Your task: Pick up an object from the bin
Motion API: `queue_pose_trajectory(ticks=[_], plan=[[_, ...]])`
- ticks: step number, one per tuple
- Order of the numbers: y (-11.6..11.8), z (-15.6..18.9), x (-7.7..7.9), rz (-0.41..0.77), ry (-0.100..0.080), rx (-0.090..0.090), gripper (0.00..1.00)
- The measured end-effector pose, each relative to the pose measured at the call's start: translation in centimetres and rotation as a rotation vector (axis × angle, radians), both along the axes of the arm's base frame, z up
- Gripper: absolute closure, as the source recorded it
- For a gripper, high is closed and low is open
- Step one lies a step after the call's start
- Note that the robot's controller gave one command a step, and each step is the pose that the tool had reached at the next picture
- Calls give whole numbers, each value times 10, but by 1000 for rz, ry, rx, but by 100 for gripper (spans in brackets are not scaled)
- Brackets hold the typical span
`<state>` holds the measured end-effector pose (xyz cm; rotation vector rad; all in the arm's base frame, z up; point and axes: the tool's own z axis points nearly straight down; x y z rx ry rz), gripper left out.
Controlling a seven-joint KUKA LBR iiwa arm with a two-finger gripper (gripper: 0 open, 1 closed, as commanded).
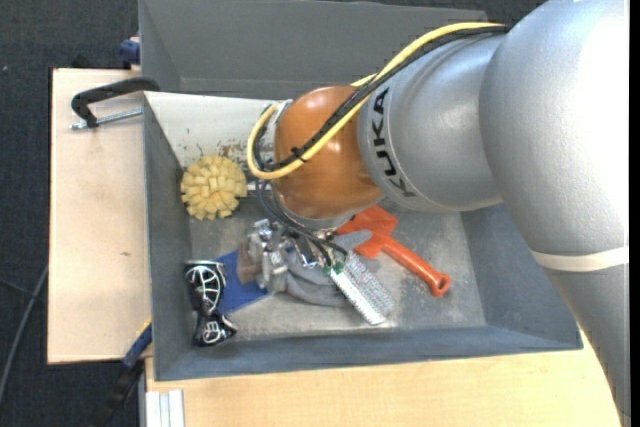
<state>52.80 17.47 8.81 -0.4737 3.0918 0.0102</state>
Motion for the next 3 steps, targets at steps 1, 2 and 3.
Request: queue_pose_trajectory(ticks=[1,2,3], plan=[[6,-5,-3,-283,3,8,100],[7,-12,53,-384,-2,14,100],[7,-12,53,-385,-2,14,100]])
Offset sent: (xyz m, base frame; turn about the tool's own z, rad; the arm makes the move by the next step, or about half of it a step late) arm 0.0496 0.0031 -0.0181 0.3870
